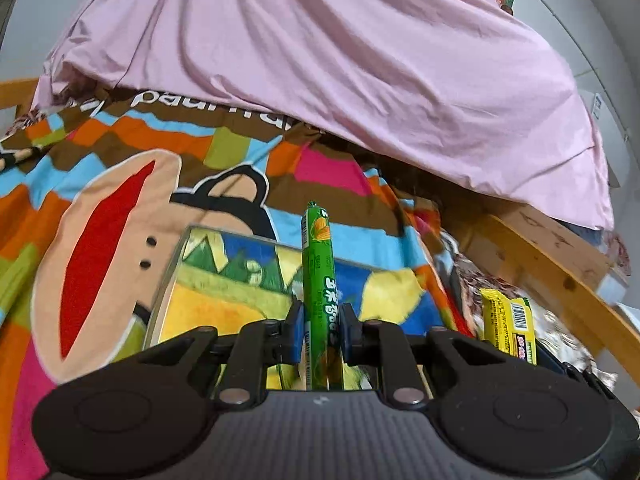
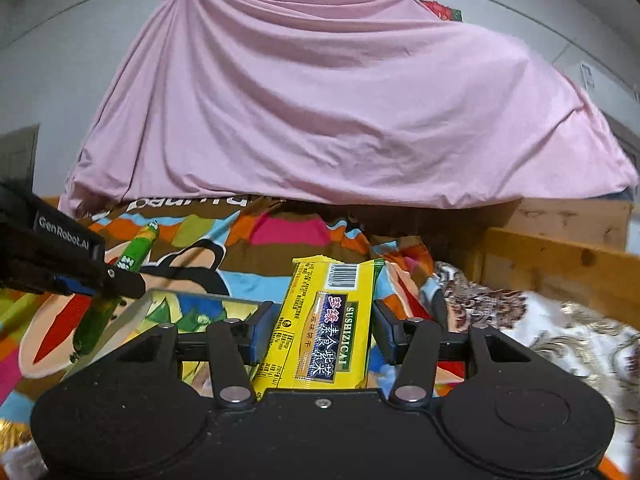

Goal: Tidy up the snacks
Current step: 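Lift both held snacks and carry them over the dinosaur tray, then lower both snacks into the tray and open both grippers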

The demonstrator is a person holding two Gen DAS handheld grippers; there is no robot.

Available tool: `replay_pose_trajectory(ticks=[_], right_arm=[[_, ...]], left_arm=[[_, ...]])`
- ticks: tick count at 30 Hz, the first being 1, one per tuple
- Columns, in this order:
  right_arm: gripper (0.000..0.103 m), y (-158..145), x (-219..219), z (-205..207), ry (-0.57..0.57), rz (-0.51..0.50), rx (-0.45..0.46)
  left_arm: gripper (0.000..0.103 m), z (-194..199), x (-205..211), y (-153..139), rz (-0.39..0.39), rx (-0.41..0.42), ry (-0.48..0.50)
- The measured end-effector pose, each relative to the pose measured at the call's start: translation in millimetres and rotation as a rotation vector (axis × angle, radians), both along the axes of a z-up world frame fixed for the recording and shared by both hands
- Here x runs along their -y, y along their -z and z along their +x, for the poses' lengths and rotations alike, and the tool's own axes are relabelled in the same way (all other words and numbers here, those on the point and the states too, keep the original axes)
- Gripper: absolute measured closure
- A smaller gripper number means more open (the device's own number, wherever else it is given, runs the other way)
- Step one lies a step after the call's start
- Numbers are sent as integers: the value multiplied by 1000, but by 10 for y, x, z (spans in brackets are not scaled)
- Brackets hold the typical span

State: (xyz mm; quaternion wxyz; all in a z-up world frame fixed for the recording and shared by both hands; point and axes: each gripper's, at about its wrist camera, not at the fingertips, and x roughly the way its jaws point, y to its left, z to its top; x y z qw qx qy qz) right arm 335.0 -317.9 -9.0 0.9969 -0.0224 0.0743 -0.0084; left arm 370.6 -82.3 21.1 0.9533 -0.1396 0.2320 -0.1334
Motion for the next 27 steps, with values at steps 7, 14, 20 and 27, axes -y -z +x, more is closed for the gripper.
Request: replay_pose_trajectory(ticks=[7, 14, 20, 27], right_arm=[[49, 184, 132, 472, -65, 98, -52], [49, 485, 104, 761, -116, 129, -155], [49, 623, 61, 903, -144, 114, -232], [49, 688, 36, 972, -149, 103, -267]], left_arm=[[84, 423, 112, 233, 67, -15, -15], [84, 614, 120, 529, 75, -77, -56], [84, 731, 140, 675, 126, -133, -84], [84, 805, 193, 833, 165, -209, -74]])
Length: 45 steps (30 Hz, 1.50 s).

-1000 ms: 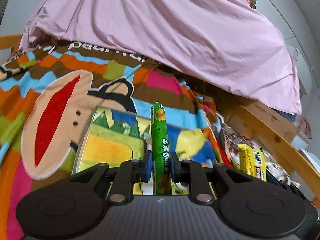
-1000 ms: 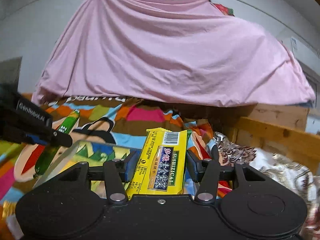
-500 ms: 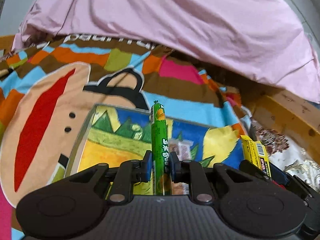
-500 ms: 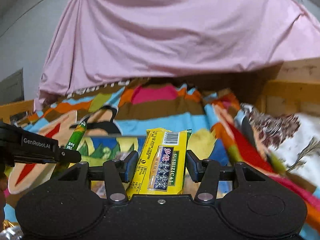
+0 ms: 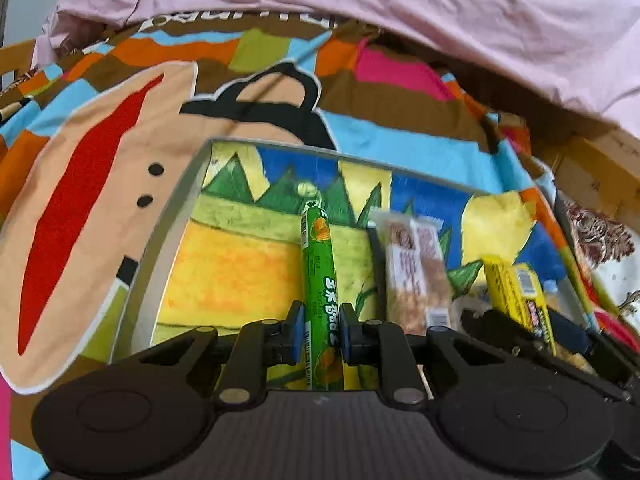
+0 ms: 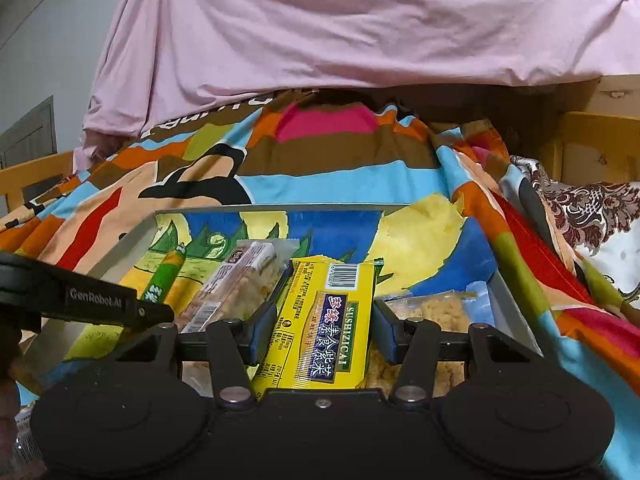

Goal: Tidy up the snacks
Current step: 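Lower both snacks into the tray and open both grippers, then lift both grippers up away from the tray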

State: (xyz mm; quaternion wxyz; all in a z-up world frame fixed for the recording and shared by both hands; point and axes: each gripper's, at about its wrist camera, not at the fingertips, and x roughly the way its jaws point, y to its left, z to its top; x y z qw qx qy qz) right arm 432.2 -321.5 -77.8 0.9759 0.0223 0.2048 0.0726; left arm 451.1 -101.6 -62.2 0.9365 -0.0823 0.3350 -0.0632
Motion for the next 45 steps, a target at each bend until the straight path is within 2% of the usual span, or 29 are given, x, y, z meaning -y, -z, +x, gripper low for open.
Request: replay_pose_trajectory(ticks=[8, 26, 33, 34, 35, 38, 40, 45], right_arm=[[49, 18, -46, 9, -9, -39, -1], [49, 32, -79, 11, -12, -64, 0], [42, 28, -78, 12, -8, -65, 3], [40, 24, -70, 10, -6, -61, 5], [40, 13, -52, 5, -3, -55, 7], [37, -58, -11, -37, 9, -43, 26], [30, -126, 5, -76, 15, -46, 46], [21, -317, 44, -197, 25, -43, 78]], left_arm=[[84, -25, -1, 113, -11, -20, 0], [83, -36, -6, 121, -17, -16, -3], [82, -48, 1, 112, -14, -19, -13], [81, -50, -4, 108, -17, -20, -17], [73, -56, -11, 101, -23, -19, -22], [58, -102, -54, 48, -45, -2, -39], [51, -146, -97, -7, -59, 15, -46], [31, -294, -211, -181, -63, 62, -72]])
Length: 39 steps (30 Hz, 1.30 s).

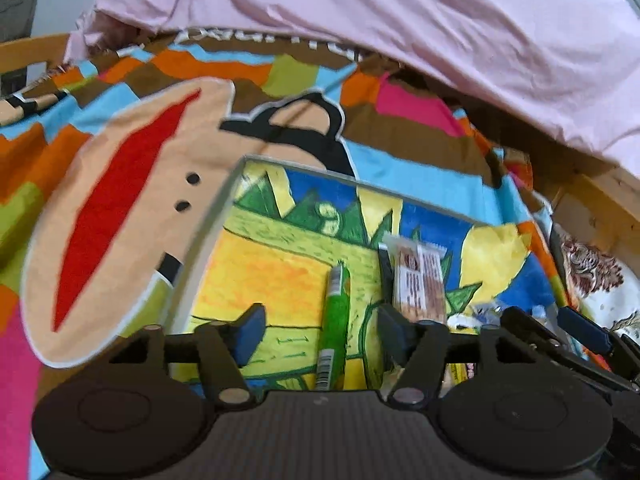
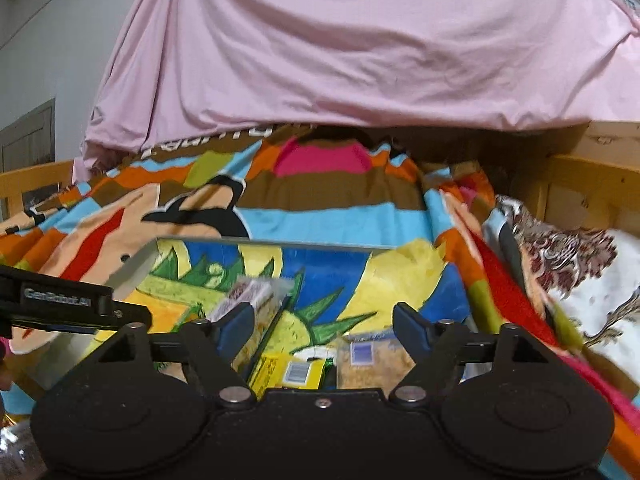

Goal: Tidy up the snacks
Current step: 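Lift both grippers up away from the tray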

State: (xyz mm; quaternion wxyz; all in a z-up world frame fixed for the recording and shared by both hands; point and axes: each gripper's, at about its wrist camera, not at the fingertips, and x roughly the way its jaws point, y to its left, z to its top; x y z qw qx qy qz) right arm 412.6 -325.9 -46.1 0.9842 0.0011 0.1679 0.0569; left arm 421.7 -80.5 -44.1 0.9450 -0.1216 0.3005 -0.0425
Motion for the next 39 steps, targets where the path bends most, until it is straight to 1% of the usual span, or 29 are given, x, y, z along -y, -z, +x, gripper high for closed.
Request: replay_pose_trajectory(ticks=[2, 4, 8, 11, 15, 21, 25, 31, 35, 39], right_arm=[[18, -94, 17, -66, 4, 2, 14], [13, -190, 22, -131, 6, 6, 27], [7, -435, 50, -328, 12, 31, 64], [4, -629, 62, -524, 27, 44, 99], [1, -869, 78, -855, 42, 60, 129], [1, -1075, -24, -1374, 19, 24, 140], [1, -1116, -83, -1717, 10, 33, 131], [1, -1136, -213, -2163, 9, -17, 130], [1, -1084, -257, -2438, 12, -25, 123], [1, -1003, -308, -2609, 40, -9, 95]], left_arm=[[20, -84, -42, -91, 2, 24, -15], [13, -177, -79, -194, 7, 51, -32], [4, -383, -154, -393, 9, 103, -56], [1, -563, -204, -559, 8, 142, -73], [1, -829, -259, -741, 10, 181, -71], [1, -1318, -333, -872, 9, 195, -66], [1, -1644, -384, -918, 12, 193, -66], [1, -2112, -448, -948, 37, 184, -61], [1, -2368, -505, -964, 45, 189, -64], [1, -2586, -565, -945, 43, 176, -82]])
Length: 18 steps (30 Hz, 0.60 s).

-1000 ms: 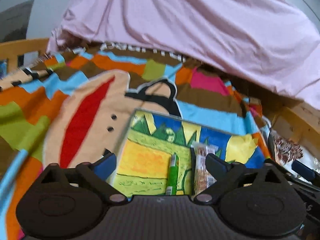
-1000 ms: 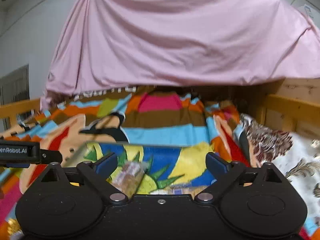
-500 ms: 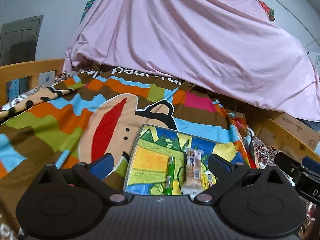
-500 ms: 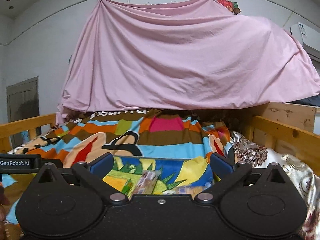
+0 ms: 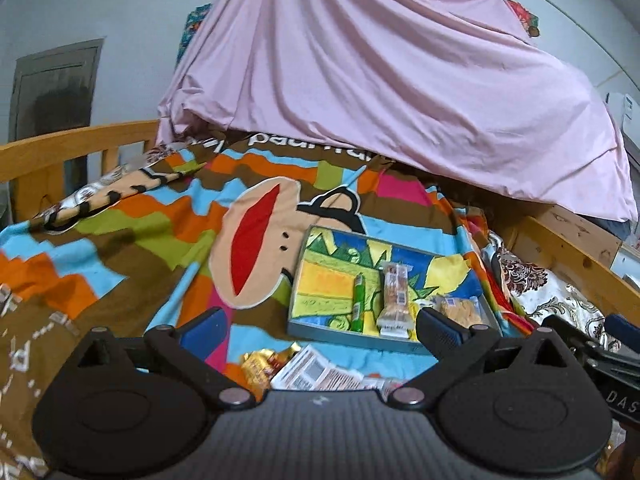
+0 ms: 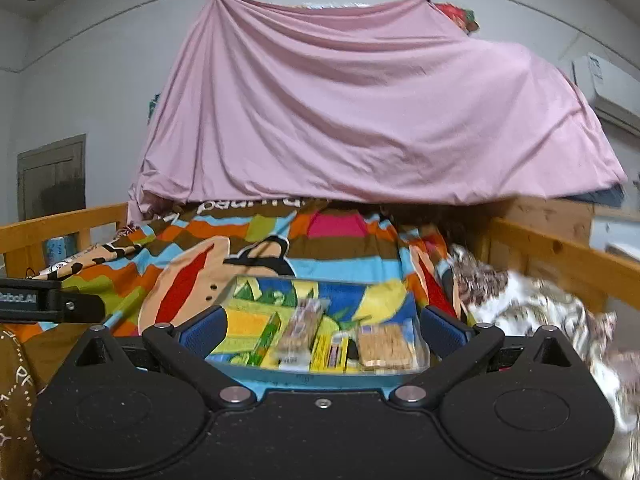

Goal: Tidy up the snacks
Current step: 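Lift both grippers up away from the tray, then move both grippers down toward the orange jerky bag and white packet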

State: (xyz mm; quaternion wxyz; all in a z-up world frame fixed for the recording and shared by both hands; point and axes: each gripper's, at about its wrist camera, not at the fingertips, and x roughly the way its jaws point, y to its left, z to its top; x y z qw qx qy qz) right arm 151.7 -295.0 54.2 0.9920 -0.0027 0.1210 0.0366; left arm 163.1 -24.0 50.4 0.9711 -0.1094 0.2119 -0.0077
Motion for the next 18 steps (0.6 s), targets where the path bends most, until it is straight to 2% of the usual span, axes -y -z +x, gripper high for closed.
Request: replay_pose_trajectory(ticks=[8, 18], right_arm=[[1, 176, -130, -348, 10, -39, -22], [1, 369, -176, -553, -2, -63, -78]], left_arm=[[1, -263, -80, 100, 39, -17, -13], [0, -452, -110, 234, 88, -26, 4]])
